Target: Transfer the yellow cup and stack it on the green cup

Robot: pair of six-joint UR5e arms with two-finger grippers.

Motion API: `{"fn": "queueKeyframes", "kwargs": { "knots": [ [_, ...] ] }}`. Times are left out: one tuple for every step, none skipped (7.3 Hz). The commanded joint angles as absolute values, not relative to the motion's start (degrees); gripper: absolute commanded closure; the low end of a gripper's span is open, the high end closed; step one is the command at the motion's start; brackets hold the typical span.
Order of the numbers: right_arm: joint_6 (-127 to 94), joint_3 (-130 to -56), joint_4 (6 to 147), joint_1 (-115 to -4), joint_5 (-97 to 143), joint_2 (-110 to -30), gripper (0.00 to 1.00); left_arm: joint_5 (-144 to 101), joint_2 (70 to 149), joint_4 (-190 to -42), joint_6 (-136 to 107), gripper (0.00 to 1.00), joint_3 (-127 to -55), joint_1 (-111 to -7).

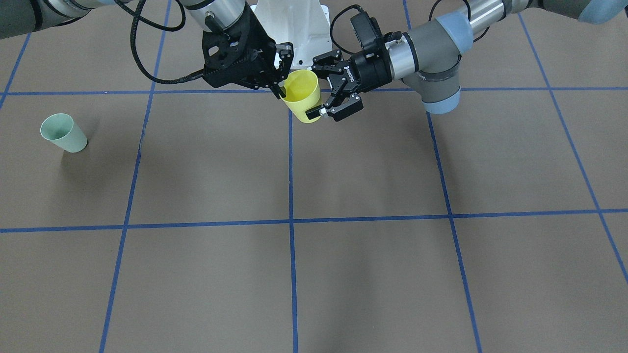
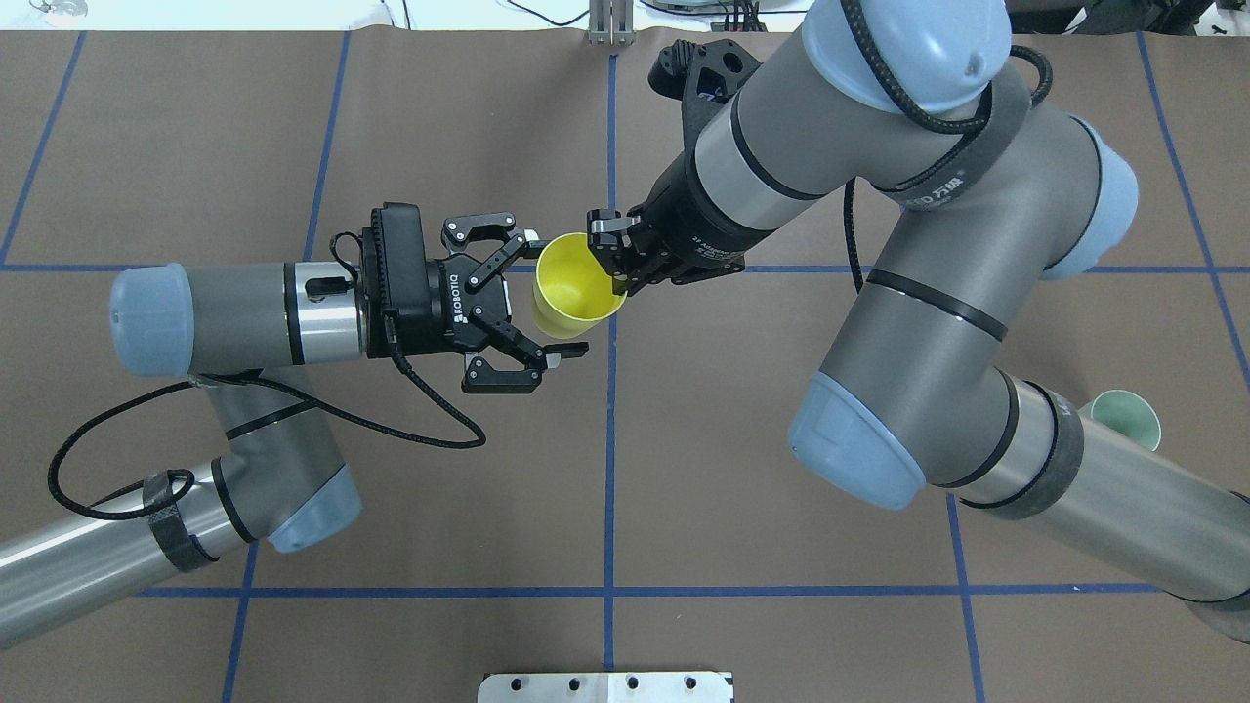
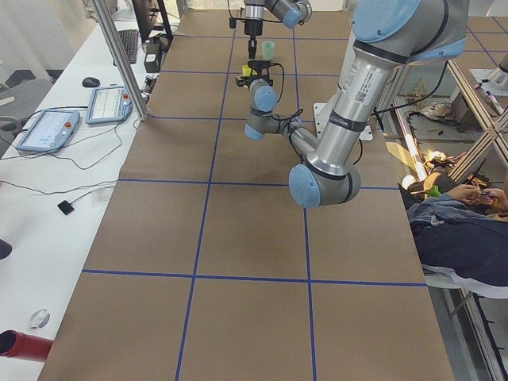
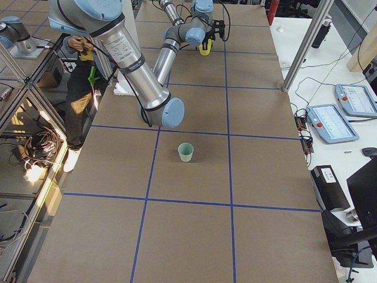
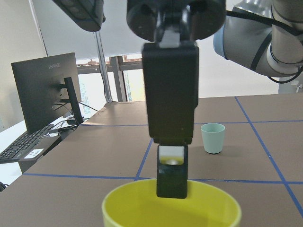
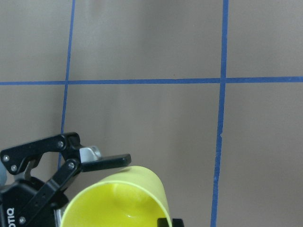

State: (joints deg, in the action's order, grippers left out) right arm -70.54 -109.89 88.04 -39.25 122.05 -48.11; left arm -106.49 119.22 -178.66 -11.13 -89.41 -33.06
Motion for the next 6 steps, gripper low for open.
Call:
{"fn": "queueKeyframes", "kwargs": {
  "knots": [
    [-70.58, -110.13, 88.07, -41.12, 122.25, -50.44, 1.00, -104.17, 119.27, -178.51, -11.16, 0.01, -89.47, -33.13],
    [-70.58, -110.13, 88.07, -42.09, 122.34, -51.32, 1.00, -102.76, 119.18, -178.51, -11.16, 0.01, -89.47, -33.22],
    [-70.58, -110.13, 88.15, -44.10, 122.34, -52.29, 1.00, -101.00, 118.92, -178.42, -11.34, 0.01, -89.30, -33.22],
    [-70.58, -110.04, 88.15, -46.38, 122.34, -53.43, 1.00, -95.68, 118.57, -178.07, -12.21, 0.01, -89.30, -33.22],
    [-70.58, -109.87, 88.15, -48.67, 122.34, -55.00, 1.00, -90.49, 118.39, -177.20, -17.26, 0.01, -88.86, -33.05],
    [-70.49, -109.43, 88.15, -51.74, 122.34, -56.24, 1.00, -89.22, 117.43, -175.80, -19.75, 0.01, -87.73, -33.39]
  ]
}}
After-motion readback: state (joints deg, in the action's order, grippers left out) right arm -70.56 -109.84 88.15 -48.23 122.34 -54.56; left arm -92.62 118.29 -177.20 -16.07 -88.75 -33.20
